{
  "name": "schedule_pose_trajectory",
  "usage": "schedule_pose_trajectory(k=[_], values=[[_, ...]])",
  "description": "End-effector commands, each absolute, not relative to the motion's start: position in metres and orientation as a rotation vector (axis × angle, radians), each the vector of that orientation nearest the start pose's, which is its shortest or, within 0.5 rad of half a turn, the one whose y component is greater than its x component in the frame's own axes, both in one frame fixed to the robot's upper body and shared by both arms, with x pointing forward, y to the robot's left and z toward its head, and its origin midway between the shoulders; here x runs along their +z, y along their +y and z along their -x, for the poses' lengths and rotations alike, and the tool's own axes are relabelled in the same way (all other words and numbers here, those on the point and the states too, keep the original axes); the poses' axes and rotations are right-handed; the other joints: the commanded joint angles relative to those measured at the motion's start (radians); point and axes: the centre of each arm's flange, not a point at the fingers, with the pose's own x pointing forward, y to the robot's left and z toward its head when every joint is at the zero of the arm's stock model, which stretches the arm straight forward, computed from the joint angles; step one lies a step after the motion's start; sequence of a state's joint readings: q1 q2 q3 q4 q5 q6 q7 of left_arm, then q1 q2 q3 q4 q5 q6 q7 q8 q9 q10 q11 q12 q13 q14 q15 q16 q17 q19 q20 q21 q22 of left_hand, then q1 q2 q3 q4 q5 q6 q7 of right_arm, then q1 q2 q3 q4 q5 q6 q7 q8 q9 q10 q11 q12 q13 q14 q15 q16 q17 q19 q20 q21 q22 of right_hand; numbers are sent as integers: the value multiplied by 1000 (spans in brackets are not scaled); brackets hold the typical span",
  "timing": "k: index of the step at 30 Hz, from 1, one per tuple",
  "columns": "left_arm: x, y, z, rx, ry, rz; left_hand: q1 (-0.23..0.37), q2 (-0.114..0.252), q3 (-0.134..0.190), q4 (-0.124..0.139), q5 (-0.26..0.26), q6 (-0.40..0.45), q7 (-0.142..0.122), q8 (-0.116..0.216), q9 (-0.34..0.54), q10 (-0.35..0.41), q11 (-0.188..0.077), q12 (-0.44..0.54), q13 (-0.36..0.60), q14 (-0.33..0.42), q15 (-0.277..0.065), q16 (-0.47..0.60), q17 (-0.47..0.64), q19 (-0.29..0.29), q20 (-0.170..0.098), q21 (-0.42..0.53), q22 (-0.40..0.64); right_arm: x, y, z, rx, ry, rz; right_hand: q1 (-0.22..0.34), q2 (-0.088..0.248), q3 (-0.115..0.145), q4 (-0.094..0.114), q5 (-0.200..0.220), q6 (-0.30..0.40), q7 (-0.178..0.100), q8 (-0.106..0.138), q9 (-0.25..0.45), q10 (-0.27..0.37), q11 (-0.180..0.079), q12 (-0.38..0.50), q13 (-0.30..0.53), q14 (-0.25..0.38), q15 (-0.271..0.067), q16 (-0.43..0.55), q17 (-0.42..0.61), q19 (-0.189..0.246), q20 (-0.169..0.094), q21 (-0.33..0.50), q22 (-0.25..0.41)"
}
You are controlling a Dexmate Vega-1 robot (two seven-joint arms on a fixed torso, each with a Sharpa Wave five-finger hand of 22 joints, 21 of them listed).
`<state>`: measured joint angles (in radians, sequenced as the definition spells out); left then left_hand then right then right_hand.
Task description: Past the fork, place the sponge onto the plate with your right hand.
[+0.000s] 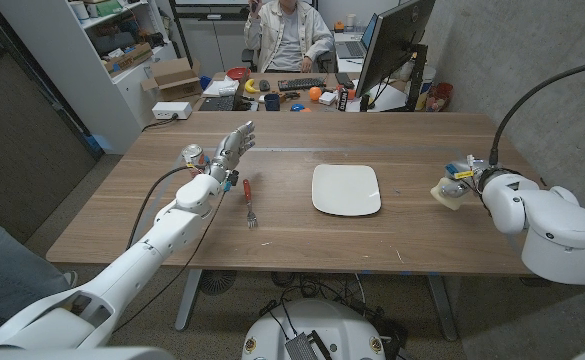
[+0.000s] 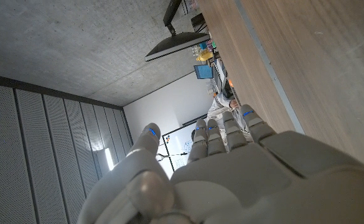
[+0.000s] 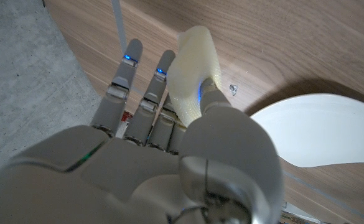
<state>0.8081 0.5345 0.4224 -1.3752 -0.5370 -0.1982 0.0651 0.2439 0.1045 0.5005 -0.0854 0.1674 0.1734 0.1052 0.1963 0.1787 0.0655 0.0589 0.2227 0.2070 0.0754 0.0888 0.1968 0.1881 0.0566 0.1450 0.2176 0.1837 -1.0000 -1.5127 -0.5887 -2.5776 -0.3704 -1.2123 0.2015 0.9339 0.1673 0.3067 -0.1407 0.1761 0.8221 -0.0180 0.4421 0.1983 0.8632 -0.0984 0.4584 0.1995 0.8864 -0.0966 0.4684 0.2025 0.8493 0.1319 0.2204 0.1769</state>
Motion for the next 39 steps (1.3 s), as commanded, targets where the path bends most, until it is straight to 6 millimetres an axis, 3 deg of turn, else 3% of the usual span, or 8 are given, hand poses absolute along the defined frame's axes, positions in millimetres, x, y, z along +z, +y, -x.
schedule_pose_trajectory(k=[1, 21, 39], values=[[3, 269, -646, -183, -599, -111, 2, 10, 6, -4, 5, 3, 1, -4, 5, 4, 0, 5, 4, 0, 4, 0, 2, 5, 6, -4, 2, 8, -303, -419, -241, 1, 1689, 9, -1, 7, 0, 0, 112, -94, 3, 1, 10, -2, -3, 0, 9, 1, 0, 7, -5, 0, -6, 1], [1, 278, -640, -201, -611, -110, 3, 11, 7, -5, 5, 3, 1, -4, 5, 3, 0, 3, 4, -1, 4, -1, 2, 4, 4, -6, 2, 20, -252, -392, -223, -158, 1704, 19, 7, 14, 2, 1, 113, -96, -6, 2, 15, -5, -16, -2, 5, 0, 1, 19, -19, -5, -12, 1], [-4, 285, -629, -196, -632, -92, 3, 12, 9, -5, 6, 4, 1, -4, 5, 5, 1, 4, 4, 0, 5, -1, 2, 1, 6, -7, 2, 30, -219, -401, -170, -266, 1729, 19, 7, 15, 7, 0, 115, -97, -13, 4, 15, -7, -28, -3, -10, -8, -8, 21, -26, -7, -14, 2]])
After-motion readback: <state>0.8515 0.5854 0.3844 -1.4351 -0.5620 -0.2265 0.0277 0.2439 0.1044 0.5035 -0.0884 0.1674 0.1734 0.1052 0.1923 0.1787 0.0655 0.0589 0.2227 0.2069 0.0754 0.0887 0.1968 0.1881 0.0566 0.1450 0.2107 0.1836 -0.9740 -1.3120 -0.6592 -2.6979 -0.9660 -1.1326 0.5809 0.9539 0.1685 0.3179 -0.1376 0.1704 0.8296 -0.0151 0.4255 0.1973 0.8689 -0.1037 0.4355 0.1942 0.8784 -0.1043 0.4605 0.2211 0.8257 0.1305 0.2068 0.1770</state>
